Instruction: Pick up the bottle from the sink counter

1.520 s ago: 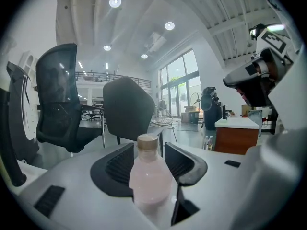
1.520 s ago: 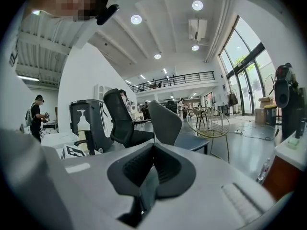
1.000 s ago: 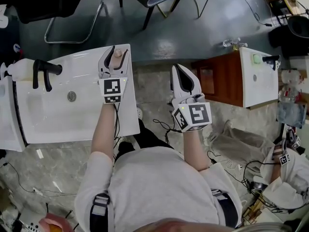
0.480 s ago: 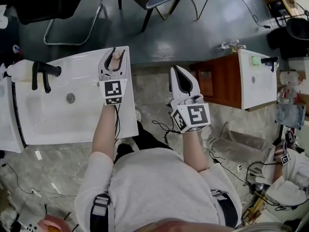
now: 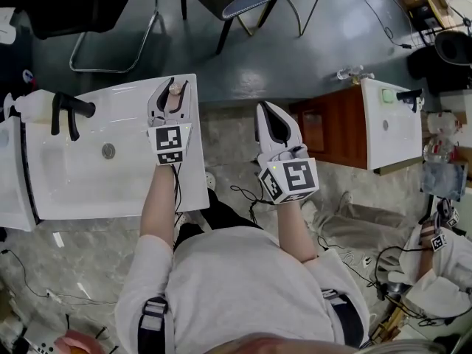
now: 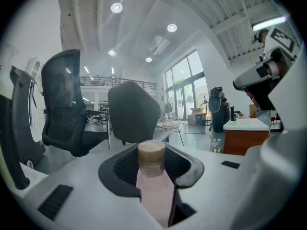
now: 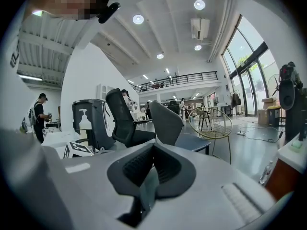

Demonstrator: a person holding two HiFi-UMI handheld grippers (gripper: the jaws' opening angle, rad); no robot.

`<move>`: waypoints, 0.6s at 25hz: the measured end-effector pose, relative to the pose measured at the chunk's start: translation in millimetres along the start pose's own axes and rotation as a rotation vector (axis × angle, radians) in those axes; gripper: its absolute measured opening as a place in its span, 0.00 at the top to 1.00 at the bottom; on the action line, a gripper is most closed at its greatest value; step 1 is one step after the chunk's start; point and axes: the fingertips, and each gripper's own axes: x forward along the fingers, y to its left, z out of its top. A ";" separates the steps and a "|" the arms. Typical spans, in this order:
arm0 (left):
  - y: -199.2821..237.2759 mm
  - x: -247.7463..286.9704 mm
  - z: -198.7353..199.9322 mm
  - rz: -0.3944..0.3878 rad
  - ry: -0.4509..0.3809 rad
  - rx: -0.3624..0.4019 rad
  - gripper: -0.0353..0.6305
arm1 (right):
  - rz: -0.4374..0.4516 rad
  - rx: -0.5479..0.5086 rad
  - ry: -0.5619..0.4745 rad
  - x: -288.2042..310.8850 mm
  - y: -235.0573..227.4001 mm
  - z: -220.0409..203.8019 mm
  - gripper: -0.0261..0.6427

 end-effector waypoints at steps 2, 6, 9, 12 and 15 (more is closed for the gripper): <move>-1.5 -6.6 10.3 -0.002 0.005 0.002 0.74 | 0.012 0.004 -0.009 -0.5 2.0 4.7 0.94; -4.5 -24.6 32.6 -0.009 0.023 0.018 0.74 | 0.039 0.012 -0.027 -0.3 8.3 15.0 0.94; -3.0 -42.9 51.6 -0.006 0.021 0.034 0.74 | 0.051 0.019 -0.034 0.4 16.1 22.8 0.94; 4.6 -62.7 68.8 0.012 0.012 0.010 0.74 | 0.071 -0.001 -0.032 1.4 26.7 29.1 0.94; 9.7 -77.5 85.6 0.031 0.004 0.012 0.74 | 0.077 -0.014 -0.036 3.9 31.5 34.3 0.94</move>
